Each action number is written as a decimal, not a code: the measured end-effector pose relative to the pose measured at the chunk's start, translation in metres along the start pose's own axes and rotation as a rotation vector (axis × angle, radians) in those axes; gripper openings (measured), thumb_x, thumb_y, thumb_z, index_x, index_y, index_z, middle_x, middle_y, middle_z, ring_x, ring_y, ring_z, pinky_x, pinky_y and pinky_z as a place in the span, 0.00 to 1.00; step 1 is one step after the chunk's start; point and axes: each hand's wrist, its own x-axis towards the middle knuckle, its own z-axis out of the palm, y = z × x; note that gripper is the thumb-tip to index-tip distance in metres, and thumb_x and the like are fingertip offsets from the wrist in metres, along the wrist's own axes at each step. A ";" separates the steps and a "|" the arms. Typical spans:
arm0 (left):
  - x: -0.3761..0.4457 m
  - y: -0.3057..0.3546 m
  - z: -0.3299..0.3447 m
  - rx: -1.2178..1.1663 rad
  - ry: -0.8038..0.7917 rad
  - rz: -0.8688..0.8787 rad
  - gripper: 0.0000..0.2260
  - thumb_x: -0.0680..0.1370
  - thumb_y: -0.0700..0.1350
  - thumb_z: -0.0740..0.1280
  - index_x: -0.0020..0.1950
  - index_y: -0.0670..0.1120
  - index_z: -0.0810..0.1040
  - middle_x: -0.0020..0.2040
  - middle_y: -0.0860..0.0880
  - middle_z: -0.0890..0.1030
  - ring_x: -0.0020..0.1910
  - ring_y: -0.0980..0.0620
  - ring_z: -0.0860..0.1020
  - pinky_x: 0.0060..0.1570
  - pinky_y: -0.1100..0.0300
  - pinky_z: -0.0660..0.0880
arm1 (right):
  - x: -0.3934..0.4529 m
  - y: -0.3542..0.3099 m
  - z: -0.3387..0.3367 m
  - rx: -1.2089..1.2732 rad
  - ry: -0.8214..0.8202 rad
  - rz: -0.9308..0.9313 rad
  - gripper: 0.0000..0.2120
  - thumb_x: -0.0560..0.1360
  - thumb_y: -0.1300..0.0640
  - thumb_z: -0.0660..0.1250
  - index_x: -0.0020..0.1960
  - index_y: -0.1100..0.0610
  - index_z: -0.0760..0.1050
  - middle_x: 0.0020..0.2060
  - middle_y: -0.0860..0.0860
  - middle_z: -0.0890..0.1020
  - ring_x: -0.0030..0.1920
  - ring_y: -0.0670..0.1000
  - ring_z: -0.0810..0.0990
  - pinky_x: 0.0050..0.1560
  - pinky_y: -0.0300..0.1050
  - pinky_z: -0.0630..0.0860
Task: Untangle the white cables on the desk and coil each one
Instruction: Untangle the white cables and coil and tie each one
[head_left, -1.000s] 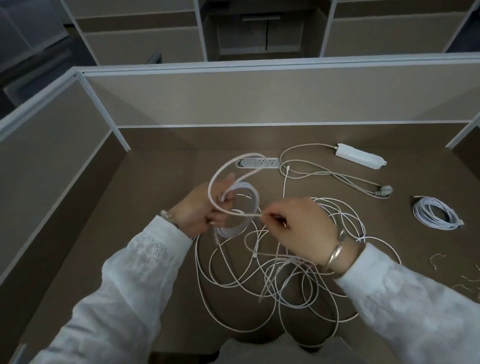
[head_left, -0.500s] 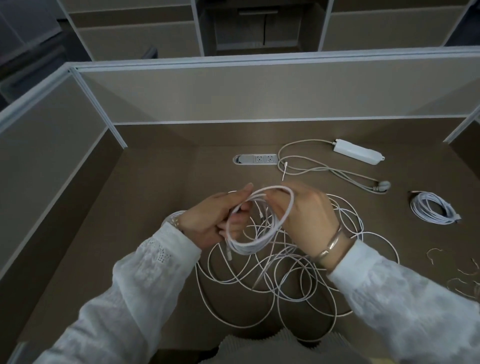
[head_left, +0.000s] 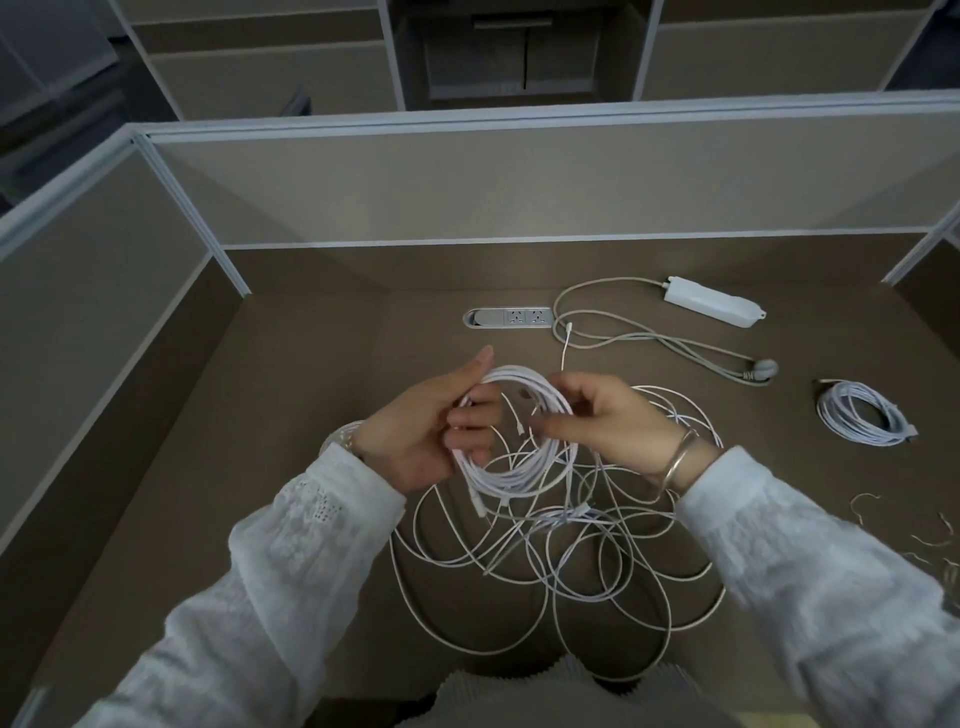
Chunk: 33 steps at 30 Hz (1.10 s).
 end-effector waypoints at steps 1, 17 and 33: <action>0.000 -0.001 -0.004 -0.062 -0.058 -0.022 0.19 0.79 0.58 0.58 0.33 0.49 0.64 0.20 0.56 0.61 0.16 0.60 0.59 0.21 0.66 0.65 | 0.000 0.002 -0.001 0.034 -0.007 0.006 0.11 0.73 0.65 0.69 0.55 0.60 0.78 0.42 0.47 0.83 0.41 0.41 0.79 0.46 0.34 0.75; -0.024 0.049 -0.064 -0.404 0.021 0.339 0.20 0.82 0.52 0.55 0.32 0.47 0.70 0.24 0.56 0.54 0.20 0.58 0.52 0.17 0.67 0.58 | -0.010 0.070 0.012 0.109 -0.124 0.201 0.03 0.76 0.64 0.66 0.48 0.63 0.76 0.38 0.52 0.84 0.40 0.48 0.82 0.46 0.36 0.76; -0.012 0.043 -0.065 -0.135 0.360 0.496 0.19 0.83 0.55 0.54 0.35 0.49 0.66 0.22 0.55 0.60 0.19 0.59 0.57 0.20 0.67 0.60 | -0.022 -0.026 0.016 -1.059 -0.104 -0.113 0.10 0.81 0.51 0.53 0.56 0.48 0.72 0.47 0.52 0.81 0.48 0.58 0.79 0.46 0.50 0.75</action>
